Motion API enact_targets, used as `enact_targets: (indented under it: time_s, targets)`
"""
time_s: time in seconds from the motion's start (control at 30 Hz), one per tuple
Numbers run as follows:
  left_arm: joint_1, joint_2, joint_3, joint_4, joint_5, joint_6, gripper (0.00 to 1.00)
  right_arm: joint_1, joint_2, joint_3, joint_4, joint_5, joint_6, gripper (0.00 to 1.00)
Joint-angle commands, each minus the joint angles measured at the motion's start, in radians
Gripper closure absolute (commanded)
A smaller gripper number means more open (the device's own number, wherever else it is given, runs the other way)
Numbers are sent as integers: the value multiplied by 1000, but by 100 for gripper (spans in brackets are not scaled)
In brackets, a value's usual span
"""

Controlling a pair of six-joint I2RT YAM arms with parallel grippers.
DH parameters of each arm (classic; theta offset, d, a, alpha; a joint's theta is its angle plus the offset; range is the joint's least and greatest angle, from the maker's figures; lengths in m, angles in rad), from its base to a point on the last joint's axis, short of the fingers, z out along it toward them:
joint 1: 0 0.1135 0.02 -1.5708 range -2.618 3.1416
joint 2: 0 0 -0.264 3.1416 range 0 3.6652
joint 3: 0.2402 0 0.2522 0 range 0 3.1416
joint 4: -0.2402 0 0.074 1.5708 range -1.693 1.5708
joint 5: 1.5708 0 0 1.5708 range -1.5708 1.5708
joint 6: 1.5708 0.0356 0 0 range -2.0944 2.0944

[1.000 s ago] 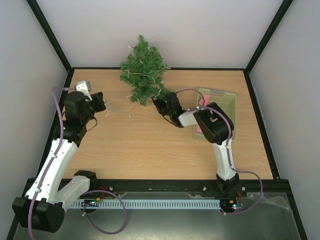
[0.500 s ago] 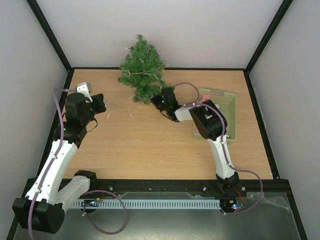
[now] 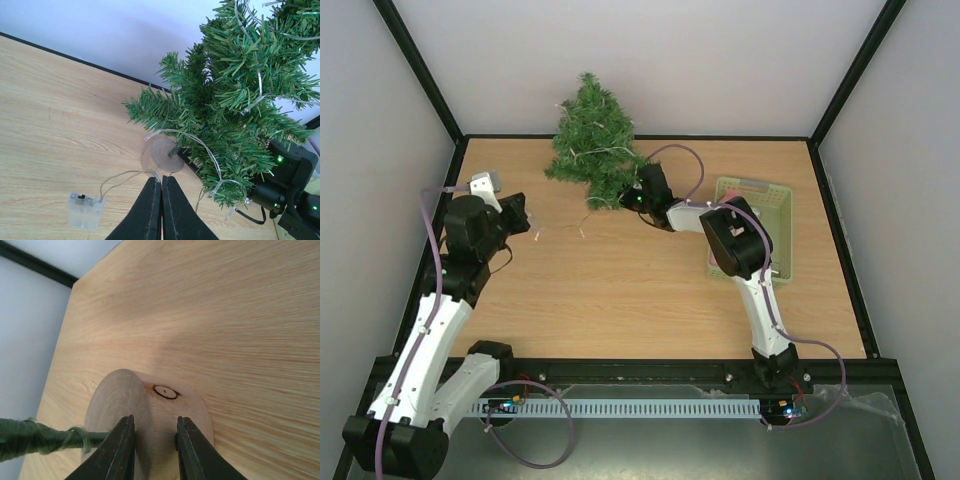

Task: Decorate the small christmas tree
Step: Wrap the decoration item around the Christmas tree.

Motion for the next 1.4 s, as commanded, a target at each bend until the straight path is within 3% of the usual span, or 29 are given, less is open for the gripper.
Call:
enact_targets:
  time_s: [0.0,0.33,0.6,0.9,1.17,1.37]
  targets:
    - [-7,-38,-27,-12,23,6,98,21,18,-33,-218,-111,-172,79]
    - [-15,-129,-53,-40,95,51,98,70,-48,-119,-291,-218,-418,81]
    - [-13,-114,-21,-94,-101,125,98,90,-81,-176,-314,-247,-518,82]
    - [-2,-6,13,78,-129,204,98,91,-83,-178,-311,-217,-519,82]
    - [8,60,-30,352,-147,193,98,90,-81,-194,-284,-209,-517,82]
    - [39,139,-49,491,-41,187,98,90,-84,-197,-284,-202,-532,82]
